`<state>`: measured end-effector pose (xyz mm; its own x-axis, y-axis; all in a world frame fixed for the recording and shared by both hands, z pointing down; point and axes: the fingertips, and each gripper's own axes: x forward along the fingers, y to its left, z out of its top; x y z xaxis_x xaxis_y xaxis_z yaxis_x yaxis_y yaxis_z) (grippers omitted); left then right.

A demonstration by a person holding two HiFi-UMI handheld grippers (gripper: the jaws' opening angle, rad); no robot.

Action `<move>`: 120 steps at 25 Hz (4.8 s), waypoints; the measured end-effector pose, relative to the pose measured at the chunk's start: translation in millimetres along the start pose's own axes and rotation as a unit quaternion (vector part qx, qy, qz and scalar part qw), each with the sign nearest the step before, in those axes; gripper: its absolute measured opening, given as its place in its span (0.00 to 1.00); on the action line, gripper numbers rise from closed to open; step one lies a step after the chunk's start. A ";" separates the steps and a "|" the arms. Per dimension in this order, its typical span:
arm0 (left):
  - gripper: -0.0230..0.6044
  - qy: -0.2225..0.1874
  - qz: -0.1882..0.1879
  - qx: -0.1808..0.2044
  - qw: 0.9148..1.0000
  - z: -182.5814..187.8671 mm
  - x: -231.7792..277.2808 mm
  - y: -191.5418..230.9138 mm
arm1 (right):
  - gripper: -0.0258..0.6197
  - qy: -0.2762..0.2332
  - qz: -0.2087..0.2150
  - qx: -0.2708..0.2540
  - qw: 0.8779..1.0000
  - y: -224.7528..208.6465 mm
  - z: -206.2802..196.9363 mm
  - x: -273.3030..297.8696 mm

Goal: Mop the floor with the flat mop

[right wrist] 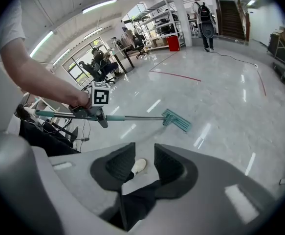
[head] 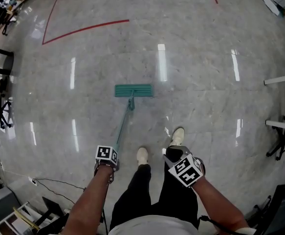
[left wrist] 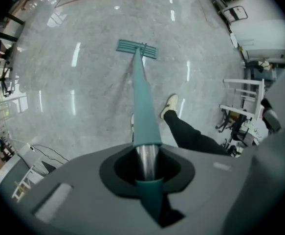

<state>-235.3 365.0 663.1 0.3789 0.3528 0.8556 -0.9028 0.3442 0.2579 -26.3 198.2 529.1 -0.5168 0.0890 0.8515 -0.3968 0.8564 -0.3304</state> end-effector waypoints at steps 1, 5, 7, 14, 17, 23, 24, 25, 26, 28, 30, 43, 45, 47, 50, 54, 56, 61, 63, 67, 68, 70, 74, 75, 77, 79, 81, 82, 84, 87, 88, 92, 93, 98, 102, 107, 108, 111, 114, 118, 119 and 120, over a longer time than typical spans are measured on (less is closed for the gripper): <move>0.13 -0.001 0.001 0.001 1.000 6.6 -1.7 -1.6 | 0.23 0.002 0.001 -0.001 1.000 -2.7 -1.9 0.1; 0.13 -0.002 0.003 0.004 1.000 29.3 -10.6 0.9 | 0.23 0.006 0.002 0.004 1.000 -10.4 -3.5 -1.3; 0.13 0.000 -0.004 -0.001 1.000 36.9 -14.8 0.6 | 0.23 0.006 0.000 0.004 1.000 -14.1 -0.9 -3.1; 0.13 -0.005 -0.013 -0.008 1.000 64.0 -27.4 -4.0 | 0.23 0.002 -0.002 0.015 1.000 -26.9 0.4 -6.9; 0.13 -0.006 -0.009 -0.005 1.000 77.8 -34.8 -6.4 | 0.23 0.003 0.000 0.020 1.000 -31.0 -2.4 -8.7; 0.13 -0.016 -0.014 -0.011 1.000 108.7 -47.1 -13.6 | 0.23 0.002 -0.001 0.029 1.000 -43.2 -5.8 -13.3; 0.13 -0.019 -0.017 -0.014 1.000 114.2 -48.2 -17.4 | 0.23 0.003 0.000 0.030 1.000 -46.2 -7.8 -14.3; 0.13 -0.021 -0.020 -0.017 0.999 120.1 -49.2 -21.3 | 0.23 0.003 0.000 0.031 1.000 -49.4 -10.2 -15.3; 0.13 -0.023 -0.022 -0.019 0.999 126.3 -50.3 -25.0 | 0.23 0.003 -0.001 0.033 0.999 -52.7 -12.4 -16.4; 0.13 -0.025 -0.023 -0.020 0.999 139.6 -54.2 -28.6 | 0.23 0.002 -0.004 0.038 0.999 -57.8 -14.4 -18.7; 0.13 -0.027 -0.022 -0.019 0.999 153.3 -61.3 -26.8 | 0.23 0.002 -0.006 0.040 0.999 -60.3 -12.4 -20.2; 0.13 -0.042 -0.026 -0.039 0.998 233.5 -94.0 -49.8 | 0.23 0.001 -0.009 0.064 0.998 -83.7 -37.2 -35.6; 0.13 -0.046 -0.029 -0.044 0.998 243.2 -97.4 -53.9 | 0.23 0.003 -0.009 0.067 0.998 -86.5 -42.7 -37.8; 0.13 -0.047 -0.032 -0.051 0.997 250.8 -98.4 -59.8 | 0.23 0.007 -0.008 0.068 0.998 -88.4 -49.6 -40.8; 0.13 -0.049 -0.032 -0.056 0.997 260.2 -98.5 -68.7 | 0.23 0.008 -0.012 0.069 0.998 -95.6 -56.8 -44.7; 0.13 -0.057 -0.023 -0.056 0.997 260.7 -96.5 -65.1 | 0.23 0.004 -0.016 0.067 0.998 -102.2 -59.1 -50.1; 0.13 -0.059 -0.022 -0.054 0.997 258.2 -98.7 -62.9 | 0.23 -0.001 -0.019 0.065 0.998 -104.5 -57.9 -52.8; 0.13 -0.069 -0.012 -0.037 0.997 232.4 -106.0 -54.0 | 0.23 -0.011 -0.032 0.061 0.998 -105.4 -59.5 -57.5; 0.13 -0.075 -0.005 -0.026 0.997 213.4 -109.8 -45.7 | 0.23 -0.017 -0.040 0.057 0.997 -100.5 -54.8 -60.3; 0.13 -0.079 0.003 -0.002 0.997 153.4 -118.7 -15.2 | 0.23 -0.037 -0.063 0.052 0.996 -79.5 -37.9 -68.3; 0.13 -0.080 0.000 0.003 0.997 135.7 -119.4 -9.8 | 0.23 -0.041 -0.070 0.050 0.995 -74.2 -35.4 -71.6; 0.13 -0.086 -0.006 0.013 0.996 104.2 -121.1 -1.1 | 0.23 -0.052 -0.087 0.046 0.994 -64.1 -29.2 -79.2; 0.13 -0.107 -0.015 0.041 0.993 52.4 -129.4 22.0 | 0.23 -0.075 -0.121 0.053 0.988 -37.3 -12.9 -93.3; 0.13 -0.108 -0.017 0.046 0.993 37.6 -129.9 27.2 | 0.23 -0.078 -0.128 0.056 0.987 -27.2 -11.7 -96.1; 0.13 -0.107 -0.016 0.052 0.993 6.5 -125.7 35.9 | 0.23 -0.084 -0.136 0.054 0.986 -5.9 -11.9 -99.9; 0.13 -0.104 -0.010 0.057 0.993 -23.7 -118.4 45.4 | 0.23 -0.091 -0.141 0.047 0.985 16.3 -9.7 -102.3; 0.13 -0.102 -0.005 0.059 0.993 -52.6 -109.8 53.7 | 0.23 -0.100 -0.141 0.035 0.984 38.7 -4.9 -108.0; 0.13 -0.102 -0.007 0.058 0.993 -66.6 -104.7 55.2 | 0.23 -0.104 -0.140 0.027 0.984 48.3 -3.7 -112.3; 0.13 -0.104 -0.017 0.054 0.993 -94.9 -93.8 54.5 | 0.23 -0.110 -0.141 0.007 0.984 63.1 -6.0 -120.8; 0.13 -0.112 -0.015 0.056 0.992 -139.2 -74.0 53.7 | 0.23 -0.108 -0.139 -0.016 0.984 83.4 -22.7 -128.9; 0.13 -0.114 -0.011 0.056 0.992 -156.3 -66.7 54.5 | 0.23 -0.108 -0.136 -0.023 0.985 92.6 -30.6 -130.5; 0.13 -0.125 -0.012 0.043 0.991 -218.1 -45.8 53.5 | 0.23 -0.109 -0.127 -0.040 0.985 127.0 -68.7 -135.0; 0.13 -0.126 -0.014 0.038 0.991 -231.9 -42.3 52.1 | 0.23 -0.110 -0.125 -0.040 0.985 134.8 -79.0 -136.3; 0.13 -0.113 -0.014 0.031 0.993 -295.6 -29.3 54.0 | 0.23 -0.112 -0.115 -0.028 0.987 173.5 -126.6 -141.5; 0.13 -0.103 -0.004 0.043 0.994 -322.4 -28.3 69.2 | 0.23 -0.113 -0.125 -0.022 0.985 193.2 -143.8 -145.3; 0.13 -0.092 -0.008 0.057 0.994 -347.0 -20.4 89.8 | 0.23 -0.114 -0.151 -0.015 0.982 217.0 -151.1 -151.4; 0.13 -0.091 -0.007 0.062 0.994 -347.0 -19.2 94.4 | 0.23 -0.115 -0.157 -0.011 0.981 220.2 -149.9 -150.3; 0.13 -0.089 -0.008 0.084 0.992 -345.1 -21.1 111.4 | 0.23 -0.125 -0.169 -0.004 0.978 237.6 -136.6 -143.1; 0.13 -0.089 -0.005 0.103 0.991 -348.4 -26.8 134.5 | 0.23 -0.129 -0.174 -0.011 0.976 264.5 -113.7 -129.9; 0.13 -0.081 -0.006 0.118 0.990 -354.6 -20.7 162.4 | 0.21 -0.135 -0.180 -0.009 0.974 294.6 -97.8 -108.4; 0.13 -0.078 -0.004 0.122 0.990 -354.6 -19.0 169.2 | 0.20 -0.137 -0.182 -0.006 0.974 300.6 -95.0 -104.0; 0.13 -0.074 -0.002 0.125 0.989 -353.8 -18.7 175.6 | 0.20 -0.138 -0.182 -0.004 0.974 305.9 -91.4 -100.4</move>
<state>-328.9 726.7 533.6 0.3650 0.2136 0.9062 -0.9306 0.1123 0.3484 -26.5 497.7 379.8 -0.5268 -0.3607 0.7697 -0.5873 0.8090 -0.0228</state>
